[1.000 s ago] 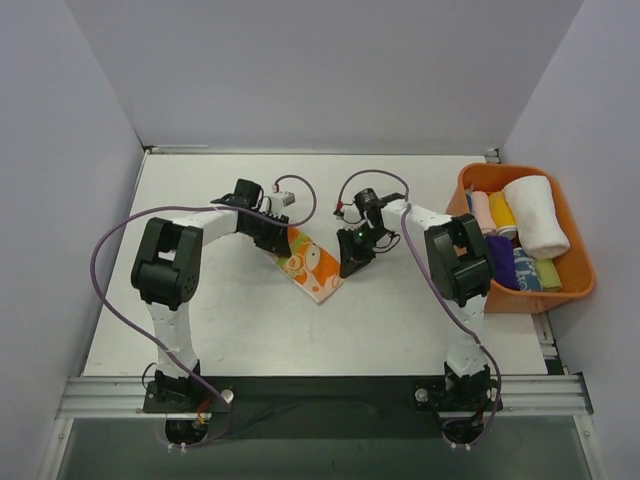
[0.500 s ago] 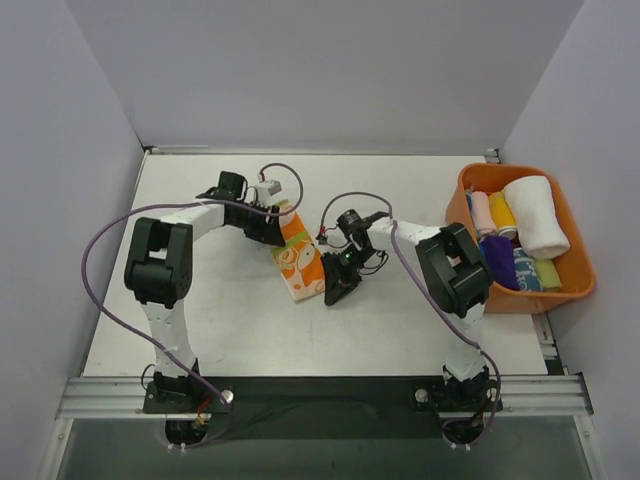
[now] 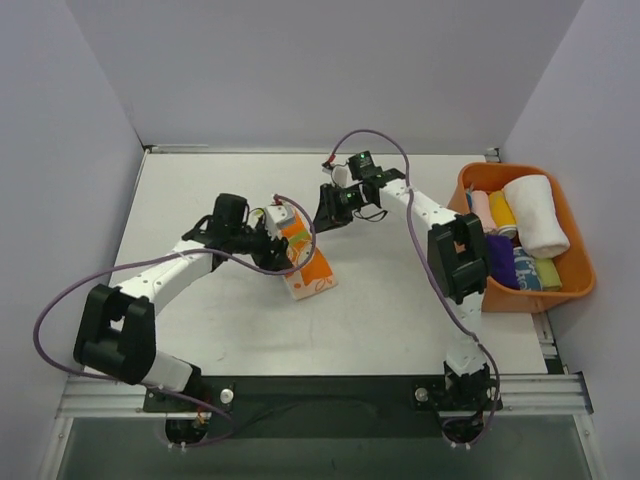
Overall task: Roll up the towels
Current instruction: Roll the towel
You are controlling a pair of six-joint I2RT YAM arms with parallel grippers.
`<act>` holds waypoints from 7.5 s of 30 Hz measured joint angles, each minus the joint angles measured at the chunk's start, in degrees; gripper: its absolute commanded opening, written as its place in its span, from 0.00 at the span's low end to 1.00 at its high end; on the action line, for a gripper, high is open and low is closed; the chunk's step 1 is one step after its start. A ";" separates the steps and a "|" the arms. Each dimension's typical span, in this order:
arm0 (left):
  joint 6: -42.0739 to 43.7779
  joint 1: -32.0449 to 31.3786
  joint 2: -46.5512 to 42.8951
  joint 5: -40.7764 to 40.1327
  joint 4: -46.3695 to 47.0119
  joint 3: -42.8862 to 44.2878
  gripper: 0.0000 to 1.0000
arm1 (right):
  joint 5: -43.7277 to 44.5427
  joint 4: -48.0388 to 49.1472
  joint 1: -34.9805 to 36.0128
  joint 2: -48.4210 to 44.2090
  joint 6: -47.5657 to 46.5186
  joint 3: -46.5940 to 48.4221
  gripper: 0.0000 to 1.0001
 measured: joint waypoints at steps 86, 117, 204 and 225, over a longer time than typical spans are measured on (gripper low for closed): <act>5.16 -5.11 22.67 4.20 -17.09 10.29 0.18 | 6.82 -1.03 4.83 0.15 -6.51 -10.27 0.37; 1.81 -3.82 29.77 7.87 -18.03 17.40 0.51 | 1.40 -3.67 3.80 0.50 -3.65 -18.32 0.09; 22.60 -5.01 51.71 18.91 -63.56 32.89 0.13 | 31.26 -6.12 27.39 -35.63 -36.59 -33.73 0.41; 22.34 -4.33 53.13 19.26 -65.68 33.77 0.17 | 37.51 11.34 34.51 -17.20 -40.70 -32.59 0.21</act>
